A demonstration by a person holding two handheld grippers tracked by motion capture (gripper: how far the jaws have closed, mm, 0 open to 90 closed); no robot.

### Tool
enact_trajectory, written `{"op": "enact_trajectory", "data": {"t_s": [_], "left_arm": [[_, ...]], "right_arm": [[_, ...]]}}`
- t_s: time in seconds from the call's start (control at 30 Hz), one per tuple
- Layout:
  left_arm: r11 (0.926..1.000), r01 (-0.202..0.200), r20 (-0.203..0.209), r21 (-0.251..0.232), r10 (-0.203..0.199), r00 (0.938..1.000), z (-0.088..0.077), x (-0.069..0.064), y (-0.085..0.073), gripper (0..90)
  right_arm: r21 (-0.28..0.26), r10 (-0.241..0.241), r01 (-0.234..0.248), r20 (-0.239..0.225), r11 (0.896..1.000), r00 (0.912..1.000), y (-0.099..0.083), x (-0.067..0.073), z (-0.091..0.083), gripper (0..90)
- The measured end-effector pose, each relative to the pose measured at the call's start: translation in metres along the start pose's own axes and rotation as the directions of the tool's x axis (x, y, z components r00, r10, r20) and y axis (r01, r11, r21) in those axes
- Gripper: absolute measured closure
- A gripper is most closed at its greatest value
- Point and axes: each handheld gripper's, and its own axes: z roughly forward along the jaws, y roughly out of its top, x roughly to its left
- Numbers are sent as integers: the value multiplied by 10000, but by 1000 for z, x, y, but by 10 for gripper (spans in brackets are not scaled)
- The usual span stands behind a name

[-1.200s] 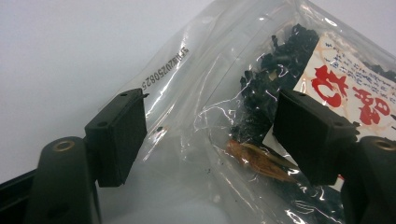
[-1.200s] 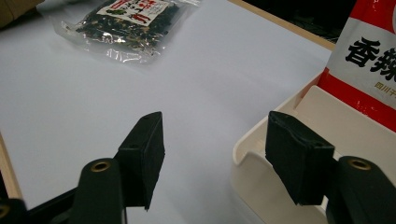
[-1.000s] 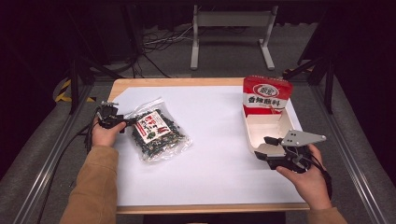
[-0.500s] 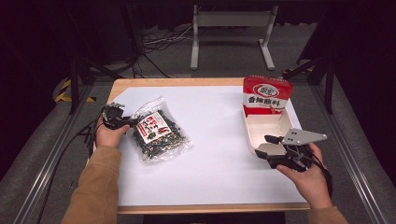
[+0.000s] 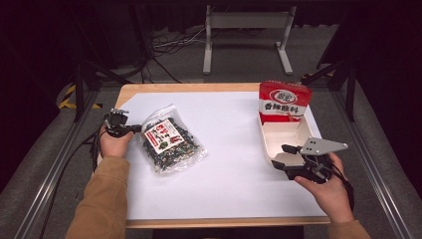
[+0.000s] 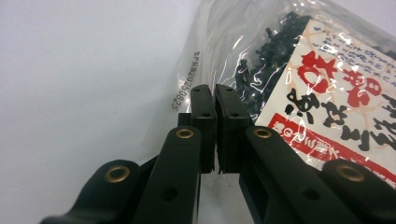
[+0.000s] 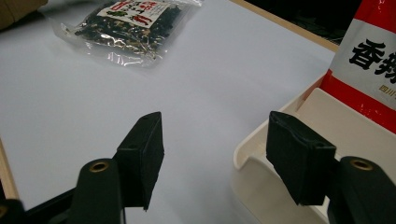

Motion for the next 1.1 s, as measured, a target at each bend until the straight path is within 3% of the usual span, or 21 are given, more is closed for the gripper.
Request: {"op": "enact_trajectory", "data": {"t_s": [0.27, 0.43, 0.5, 0.53, 0.7, 0.83, 0.87, 0.9, 1.0, 1.1], "left_arm": [[9974, -228, 304, -691, 249, 9992, -22, -4, 3, 879], [9908, -391, 460, -1299, 454, 9979, -39, -12, 7, 880], [9825, -558, 664, -1779, 686, 9954, -55, -20, 13, 880], [9825, -558, 664, -1779, 686, 9954, -55, -20, 13, 880], [9624, -1411, 467, -2320, 1559, 9867, -83, -45, 21, 881], [9398, -1923, 386, -2824, 2114, 9766, -101, -62, 24, 882], [9398, -1923, 386, -2824, 2114, 9766, -101, -62, 24, 881], [9295, -2128, 384, -3012, 2348, 9713, -108, -69, 25, 881], [9155, -2368, 415, -3253, 2640, 9636, -117, -79, 25, 881], [8959, -2696, 336, -3531, 3001, 9533, -126, -90, 25, 881]], "right_arm": [[-43, -53, 53, -13, 10000, 10000, 1, 2, -1, 376], [-28, -73, 72, -95, 10000, 9999, 2, 3, 0, 396], [-17, -163, 163, -137, 9999, 9998, 4, 3, 0, 412], [-17, -163, 163, -137, 9999, 9998, 4, 3, 0, 412], [195, -607, 610, -155, 9979, 9980, 5, 3, 3, 457], [198, -735, 741, -263, 9971, 9969, 7, 5, 6, 463], [198, -735, 741, -263, 9971, 9969, 7, 5, 6, 463], [175, -766, 771, -275, 9969, 9967, 8, 5, 7, 464], [131, -840, 846, -381, 9963, 9957, 11, 6, 10, 469], [99, -865, 871, -495, 9962, 9950, 13, 7, 13, 472]]}}
